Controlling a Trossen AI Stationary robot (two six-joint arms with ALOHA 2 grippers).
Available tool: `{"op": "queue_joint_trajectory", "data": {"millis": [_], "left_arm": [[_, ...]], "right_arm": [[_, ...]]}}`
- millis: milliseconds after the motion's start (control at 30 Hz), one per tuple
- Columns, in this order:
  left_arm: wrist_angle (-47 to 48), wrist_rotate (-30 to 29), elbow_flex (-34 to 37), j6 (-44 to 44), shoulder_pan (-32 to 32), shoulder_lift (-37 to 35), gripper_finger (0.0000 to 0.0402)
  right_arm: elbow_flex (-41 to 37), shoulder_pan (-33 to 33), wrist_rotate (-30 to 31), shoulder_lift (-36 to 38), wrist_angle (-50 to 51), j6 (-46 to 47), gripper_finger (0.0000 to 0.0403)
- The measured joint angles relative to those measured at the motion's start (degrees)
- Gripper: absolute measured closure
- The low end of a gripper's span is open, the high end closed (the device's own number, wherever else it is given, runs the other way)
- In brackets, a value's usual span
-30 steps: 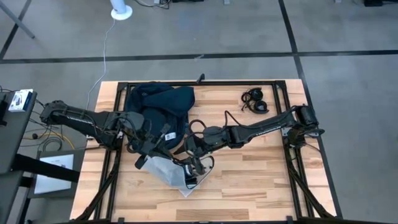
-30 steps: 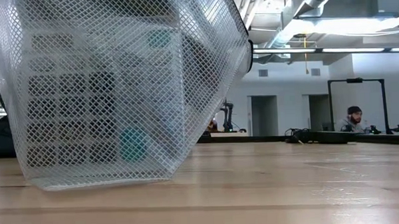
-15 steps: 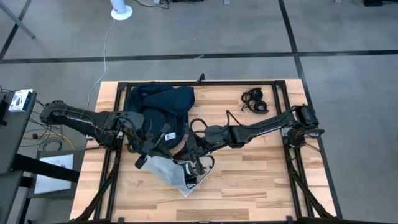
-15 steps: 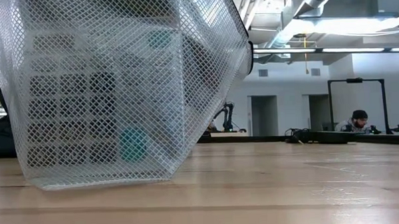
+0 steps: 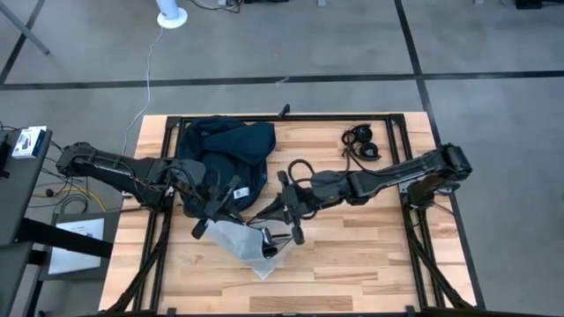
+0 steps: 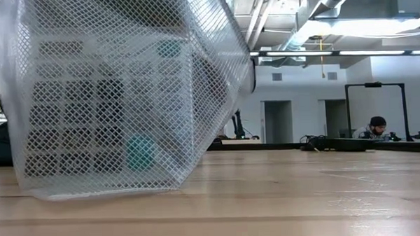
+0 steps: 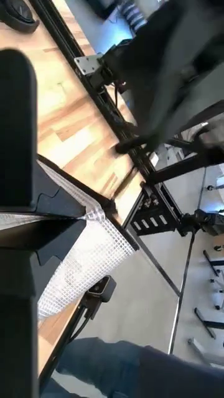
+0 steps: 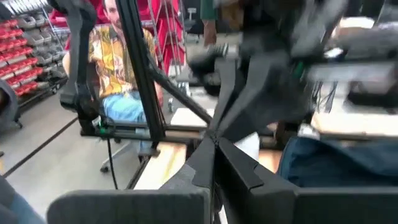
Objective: Unpack backpack
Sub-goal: Close the white zip lock bag
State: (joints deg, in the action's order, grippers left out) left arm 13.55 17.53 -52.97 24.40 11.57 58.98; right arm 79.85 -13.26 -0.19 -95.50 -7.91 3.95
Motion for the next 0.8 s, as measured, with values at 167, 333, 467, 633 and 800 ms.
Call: {"op": "queue_joint_trajectory", "data": {"millis": [167,333,467,633,800], "left_arm": [[0.84,-0.06,-0.02,-1.28,-0.04,-0.04,0.0401],[1.25,-5.29,-0.01,-4.57,-0.29,-0.21,0.0401],[1.14,-10.1,0.07,-7.14,-0.45,-1.18,0.0401],[1.43,-10.51,0.07,-10.84,-1.46,-2.34,0.0401],[1.73,-12.06,0.04,-11.82,-1.63,-4.56,0.0401]], "right_arm": [[-0.02,-0.89,0.77,0.65,-0.25,-1.34,0.0402],[-0.02,-1.62,0.81,0.74,1.86,-0.55,0.0402],[-0.02,-3.33,1.09,0.74,4.34,-0.36,0.0403],[-0.02,-5.16,1.83,0.74,5.9,0.53,0.0403],[0.0,-6.47,1.0,0.78,10.54,3.47,0.0403]]}}
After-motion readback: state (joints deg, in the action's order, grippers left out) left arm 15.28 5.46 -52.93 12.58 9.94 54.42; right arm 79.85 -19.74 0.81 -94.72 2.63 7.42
